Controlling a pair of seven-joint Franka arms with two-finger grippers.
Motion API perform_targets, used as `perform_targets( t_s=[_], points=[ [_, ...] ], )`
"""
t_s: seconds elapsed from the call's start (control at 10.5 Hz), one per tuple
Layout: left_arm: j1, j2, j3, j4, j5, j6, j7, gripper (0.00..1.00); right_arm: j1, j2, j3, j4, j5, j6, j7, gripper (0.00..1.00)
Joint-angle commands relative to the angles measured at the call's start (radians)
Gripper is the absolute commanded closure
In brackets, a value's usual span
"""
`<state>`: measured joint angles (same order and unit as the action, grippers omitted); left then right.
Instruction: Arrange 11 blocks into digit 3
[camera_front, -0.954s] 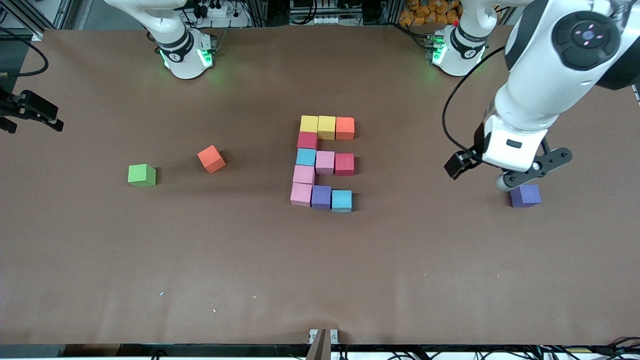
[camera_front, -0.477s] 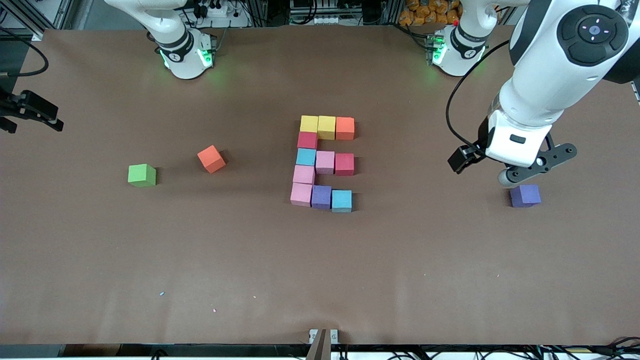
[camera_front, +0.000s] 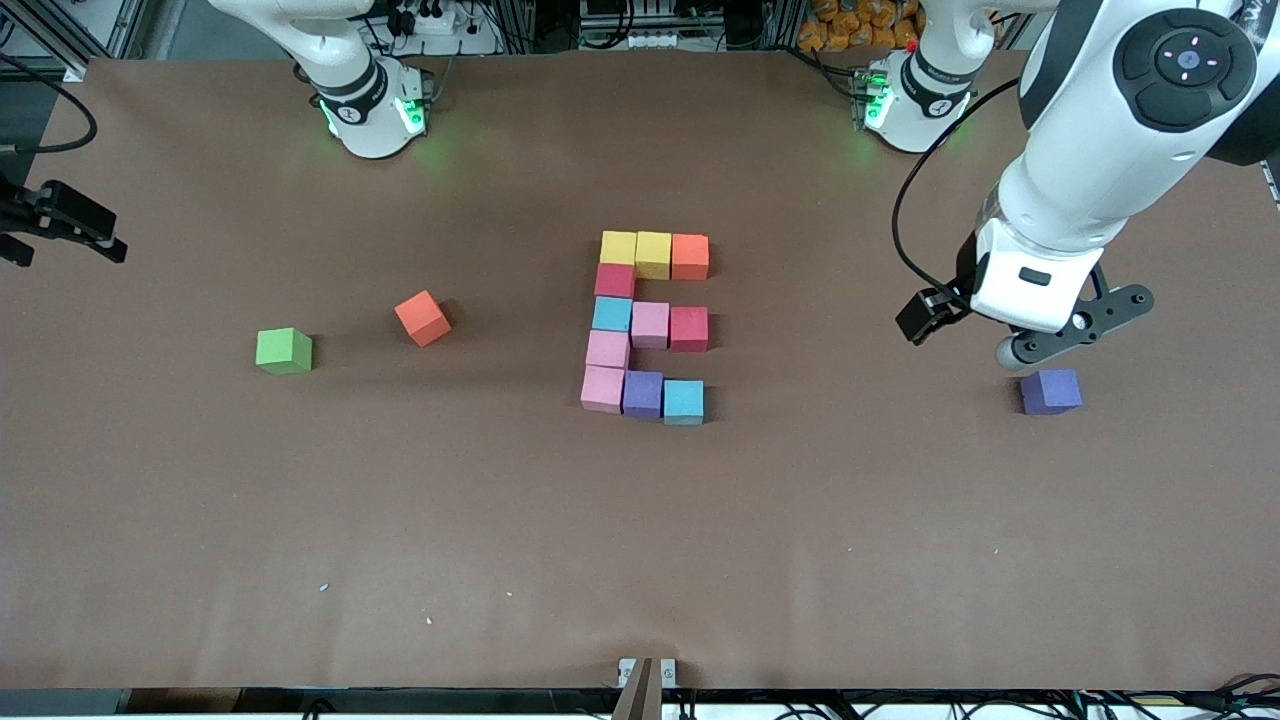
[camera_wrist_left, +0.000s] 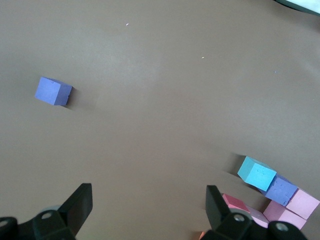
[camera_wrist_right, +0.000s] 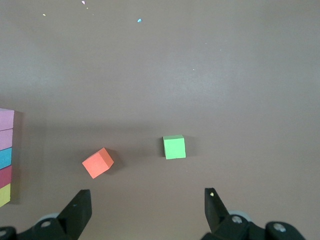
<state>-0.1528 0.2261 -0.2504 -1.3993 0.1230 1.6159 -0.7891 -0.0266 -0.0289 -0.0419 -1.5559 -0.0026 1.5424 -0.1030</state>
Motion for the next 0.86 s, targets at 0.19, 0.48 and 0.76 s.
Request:
perform_targets(
  t_s=[0.19, 0.48, 0.76],
  points=[
    [0.004, -0.022, -0.004, -0.014, 0.017, -0.014, 0.010, 0.00, 0.002, -0.002, 0.002, 0.005, -0.016, -0.010, -0.004, 0.00],
    [0.007, -0.025, -0.003, -0.014, 0.015, -0.036, 0.013, 0.00, 0.002, -0.002, 0.002, 0.007, -0.016, -0.008, -0.003, 0.00],
    [0.010, -0.027, 0.022, -0.014, 0.015, -0.057, 0.037, 0.00, 0.001, -0.002, 0.000, 0.008, -0.016, -0.007, -0.003, 0.00]
  ],
)
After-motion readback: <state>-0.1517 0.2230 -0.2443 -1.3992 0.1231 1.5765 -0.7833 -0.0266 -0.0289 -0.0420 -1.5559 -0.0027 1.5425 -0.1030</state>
